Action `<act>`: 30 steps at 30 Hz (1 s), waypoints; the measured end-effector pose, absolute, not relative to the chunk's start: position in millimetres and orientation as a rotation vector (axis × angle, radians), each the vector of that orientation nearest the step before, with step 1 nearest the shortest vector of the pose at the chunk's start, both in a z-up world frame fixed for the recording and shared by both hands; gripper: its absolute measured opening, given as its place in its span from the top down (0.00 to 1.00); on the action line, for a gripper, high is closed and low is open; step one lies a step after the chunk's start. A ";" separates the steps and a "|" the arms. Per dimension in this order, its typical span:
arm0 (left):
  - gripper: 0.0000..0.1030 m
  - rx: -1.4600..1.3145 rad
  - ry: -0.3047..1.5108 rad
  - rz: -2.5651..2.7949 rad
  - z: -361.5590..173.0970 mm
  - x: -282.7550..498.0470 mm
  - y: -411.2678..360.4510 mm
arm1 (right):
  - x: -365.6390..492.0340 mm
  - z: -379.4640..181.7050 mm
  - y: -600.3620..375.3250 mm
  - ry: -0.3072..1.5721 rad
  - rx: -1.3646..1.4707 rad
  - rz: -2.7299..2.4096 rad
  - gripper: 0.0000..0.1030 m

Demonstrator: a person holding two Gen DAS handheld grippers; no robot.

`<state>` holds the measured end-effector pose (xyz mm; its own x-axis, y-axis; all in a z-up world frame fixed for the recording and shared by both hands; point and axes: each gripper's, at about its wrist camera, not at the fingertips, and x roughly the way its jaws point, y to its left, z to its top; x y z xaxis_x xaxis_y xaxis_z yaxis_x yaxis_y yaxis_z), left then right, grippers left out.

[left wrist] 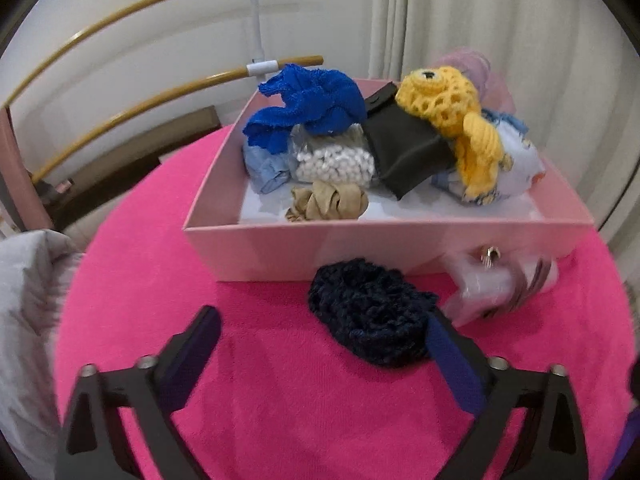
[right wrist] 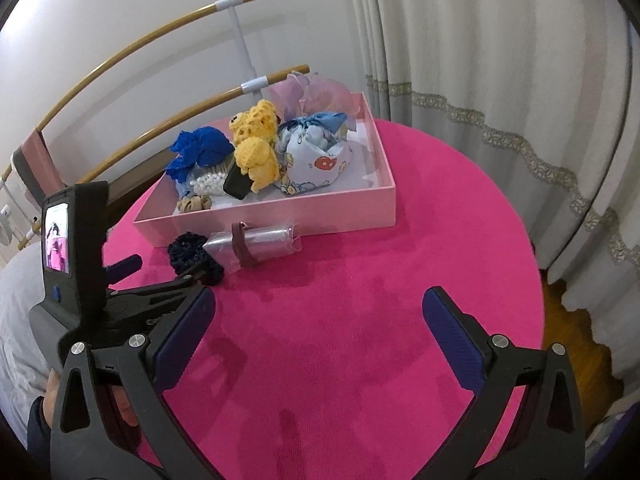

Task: Organize soft objects
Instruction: 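Grasp the navy crochet scrunchie with the left tool while the right tool grasps the clear bottle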

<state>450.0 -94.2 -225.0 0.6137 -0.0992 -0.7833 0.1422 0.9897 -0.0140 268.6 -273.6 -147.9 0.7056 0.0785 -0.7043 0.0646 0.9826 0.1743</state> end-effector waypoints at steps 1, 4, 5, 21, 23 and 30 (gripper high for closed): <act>0.25 0.030 0.916 -0.168 -227.8 453.6 -93.2 | 271.2 -148.8 -272.7 0.791 0.193 0.012 0.00; 0.46 0.019 0.907 -0.202 -226.8 453.6 -89.1 | 283.2 -152.9 -264.5 0.804 0.189 0.036 0.00; 0.51 0.025 0.904 -0.208 -226.3 451.5 -87.9 | 287.4 -155.2 -261.2 0.811 0.185 0.043 0.00; 0.78 -0.002 0.872 -0.158 -215.9 426.8 -60.9 | 351.3 -193.9 -215.5 0.886 0.135 0.061 0.11; 0.78 -0.017 0.874 -0.165 -215.0 425.9 -56.5 | 353.9 -196.2 -213.7 0.880 0.126 0.042 0.24; 0.78 -0.023 0.875 -0.169 -213.8 426.0 -55.1 | 340.9 -195.6 -215.2 0.857 0.133 0.059 0.27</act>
<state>426.0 -55.1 -213.8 0.6287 -0.1564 -0.7617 0.1378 0.9865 -0.0889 340.9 -215.2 -195.6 0.6535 0.1054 -0.7496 0.0019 0.9900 0.1409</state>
